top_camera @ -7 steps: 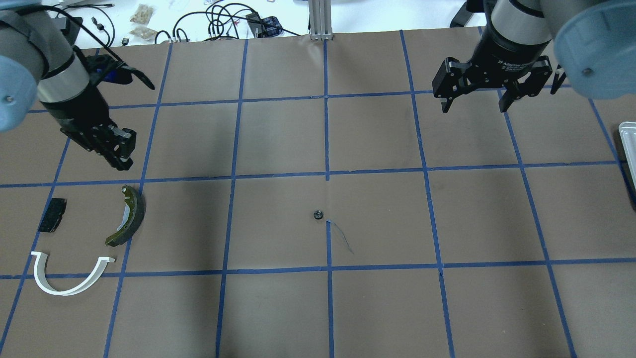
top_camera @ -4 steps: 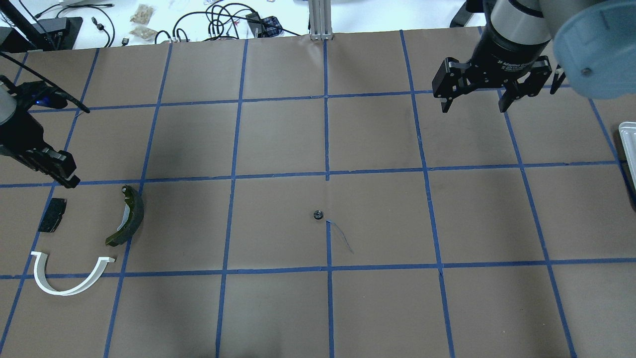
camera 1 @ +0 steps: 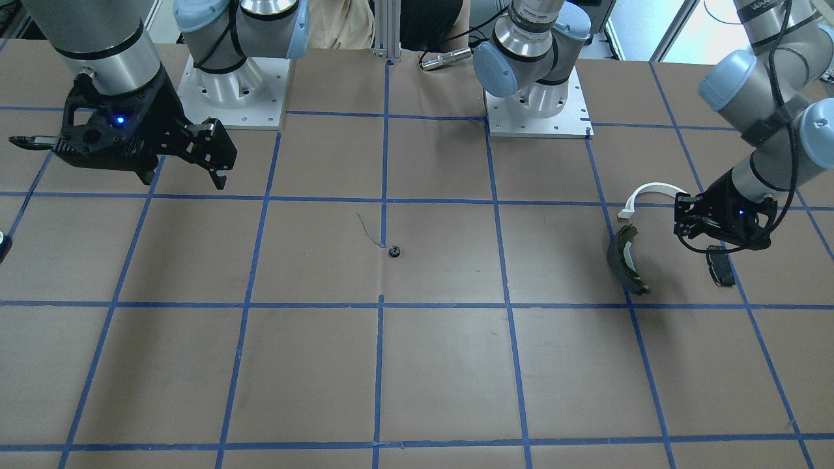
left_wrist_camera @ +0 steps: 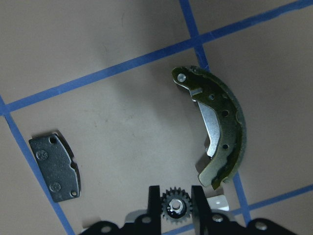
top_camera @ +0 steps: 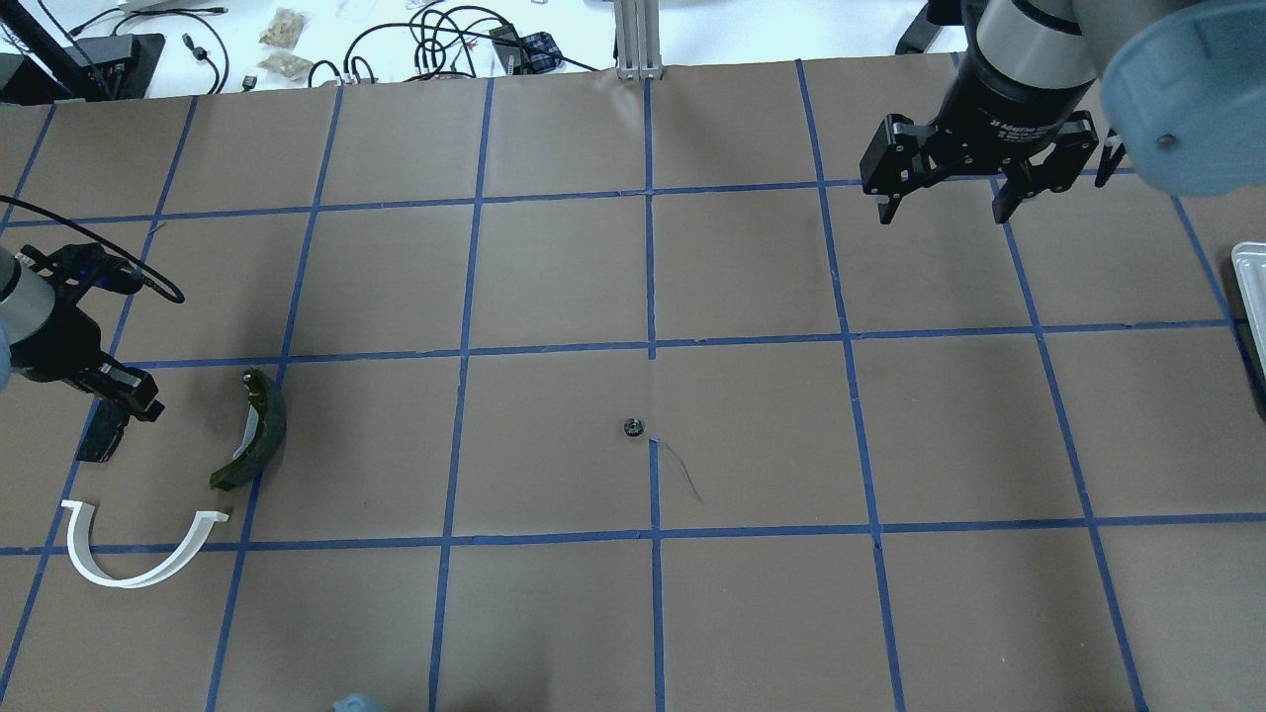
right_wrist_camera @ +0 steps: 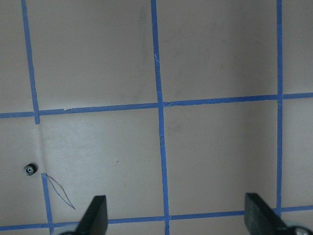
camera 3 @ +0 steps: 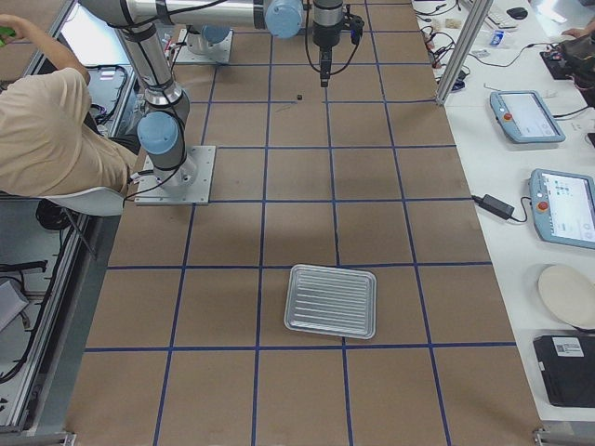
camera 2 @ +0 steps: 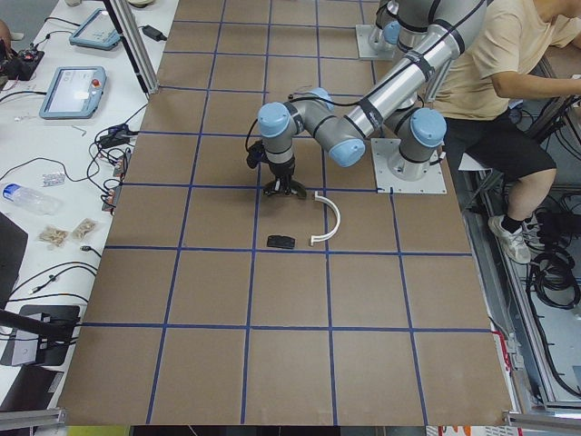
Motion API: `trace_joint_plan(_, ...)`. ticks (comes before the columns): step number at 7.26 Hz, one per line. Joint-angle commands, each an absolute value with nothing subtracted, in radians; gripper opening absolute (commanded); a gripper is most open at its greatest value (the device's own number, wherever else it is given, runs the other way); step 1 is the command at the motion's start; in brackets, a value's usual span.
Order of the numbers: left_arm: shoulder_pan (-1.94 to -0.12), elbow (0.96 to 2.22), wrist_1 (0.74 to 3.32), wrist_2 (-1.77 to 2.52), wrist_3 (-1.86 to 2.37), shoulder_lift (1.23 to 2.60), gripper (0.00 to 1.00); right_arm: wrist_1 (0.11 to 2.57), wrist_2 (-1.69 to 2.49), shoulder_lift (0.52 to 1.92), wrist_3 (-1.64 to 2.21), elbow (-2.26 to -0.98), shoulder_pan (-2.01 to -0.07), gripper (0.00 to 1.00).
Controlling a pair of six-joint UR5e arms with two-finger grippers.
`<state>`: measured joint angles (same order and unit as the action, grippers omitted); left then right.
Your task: Place bearing gear from tray to pile
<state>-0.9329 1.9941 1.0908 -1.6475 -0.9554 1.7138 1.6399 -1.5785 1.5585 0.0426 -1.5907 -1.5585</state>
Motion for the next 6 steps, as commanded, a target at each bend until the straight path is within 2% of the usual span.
trace_joint_plan(1,-0.905,2.025,1.058,-1.644,-0.966,1.717,0.0,1.64,-1.578,1.559,0.041,-1.591,-1.559,1.0)
trace_joint_plan(2,-0.905,2.023,1.058,-1.646,-0.966,1.715,0.0,1.64,-1.578,1.559,0.041,-1.591,-1.559,1.0)
trace_joint_plan(3,-0.905,2.023,1.058,-1.641,-0.974,1.709,0.64,1.641,-1.58,1.559,0.04,-1.591,-1.559,1.0)
trace_joint_plan(4,-0.905,2.022,1.061,-1.64,-0.997,1.695,1.0,1.641,-1.58,1.559,0.04,-1.591,-1.559,1.0)
trace_joint_plan(6,-0.91,2.014,1.071,-1.641,-0.985,1.686,1.0,1.643,-1.58,1.559,0.04,-1.591,-1.559,1.0)
